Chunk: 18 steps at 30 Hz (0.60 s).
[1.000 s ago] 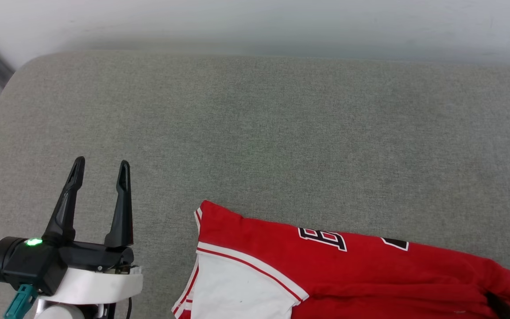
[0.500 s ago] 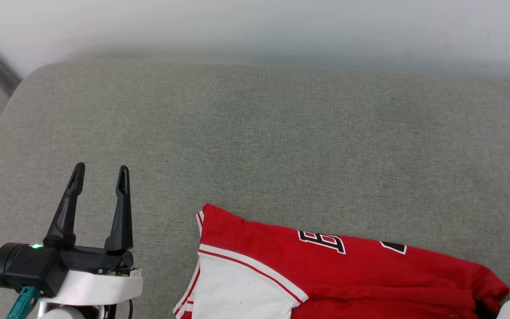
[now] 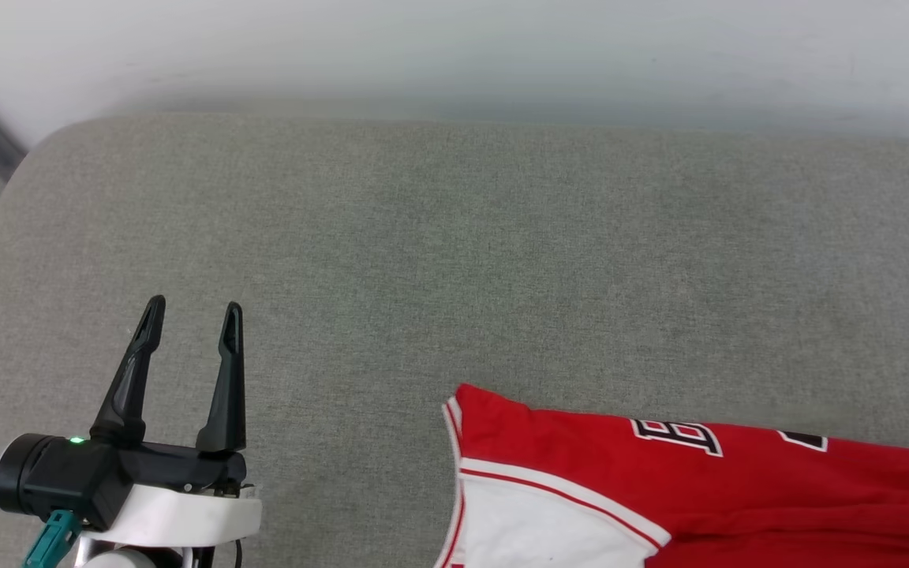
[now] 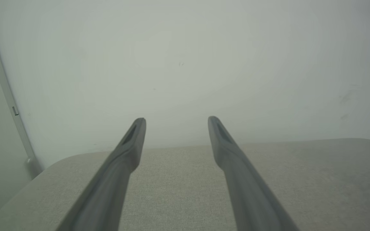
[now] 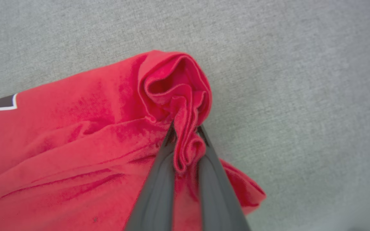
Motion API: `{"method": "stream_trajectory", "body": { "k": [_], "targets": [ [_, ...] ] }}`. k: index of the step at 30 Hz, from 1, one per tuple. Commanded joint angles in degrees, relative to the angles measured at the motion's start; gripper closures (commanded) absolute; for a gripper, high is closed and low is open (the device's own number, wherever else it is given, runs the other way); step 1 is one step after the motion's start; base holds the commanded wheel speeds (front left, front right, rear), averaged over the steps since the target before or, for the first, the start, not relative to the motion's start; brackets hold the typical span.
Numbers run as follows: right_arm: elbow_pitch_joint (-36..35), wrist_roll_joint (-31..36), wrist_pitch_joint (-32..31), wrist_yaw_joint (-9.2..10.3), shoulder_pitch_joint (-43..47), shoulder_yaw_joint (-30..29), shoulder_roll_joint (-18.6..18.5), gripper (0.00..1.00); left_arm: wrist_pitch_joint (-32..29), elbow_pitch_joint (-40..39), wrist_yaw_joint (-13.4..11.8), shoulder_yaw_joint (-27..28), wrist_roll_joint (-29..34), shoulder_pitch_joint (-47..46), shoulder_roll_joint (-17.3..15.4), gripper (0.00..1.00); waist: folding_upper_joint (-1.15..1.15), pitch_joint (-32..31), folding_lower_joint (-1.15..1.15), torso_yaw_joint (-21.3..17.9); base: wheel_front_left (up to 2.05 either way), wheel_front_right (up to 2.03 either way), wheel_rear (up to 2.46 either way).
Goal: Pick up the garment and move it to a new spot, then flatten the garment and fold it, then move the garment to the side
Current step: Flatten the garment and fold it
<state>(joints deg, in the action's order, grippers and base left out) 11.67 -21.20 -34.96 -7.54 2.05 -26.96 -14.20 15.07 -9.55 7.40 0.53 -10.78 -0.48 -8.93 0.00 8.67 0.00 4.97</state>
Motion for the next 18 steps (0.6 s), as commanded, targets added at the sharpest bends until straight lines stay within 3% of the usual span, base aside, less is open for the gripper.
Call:
{"method": "stream_trajectory", "body": {
  "k": [1, 9, 18],
  "targets": [
    [1.1, 1.4, 0.4, 0.1, -0.9, -1.1, -1.2, 1.0, 0.1, 0.1, 0.1, -0.1, -0.2, 0.6, -0.3, 0.0, 0.0, -0.6, 0.0, -0.2, 0.0, 0.0, 0.0],
    [-0.8, 0.6, -0.9, 0.09, 0.4, 1.2, -1.2, 1.0, 0.1, 0.6, 0.1, -0.4, -0.5, 1.8, -0.2, 0.0, 0.0, -3.5, 0.0, -0.6, 0.0, 0.0, 0.0],
    [-12.9, -3.4, -6.5, 0.08, 5.9, 9.9, 2.7, 1.0, 0.1, 0.7, 0.1, -0.8, -0.7, 3.1, 0.4, 0.0, 0.0, -6.1, 0.0, -0.1, 0.0, 0.0, 0.0]
  ]
}}
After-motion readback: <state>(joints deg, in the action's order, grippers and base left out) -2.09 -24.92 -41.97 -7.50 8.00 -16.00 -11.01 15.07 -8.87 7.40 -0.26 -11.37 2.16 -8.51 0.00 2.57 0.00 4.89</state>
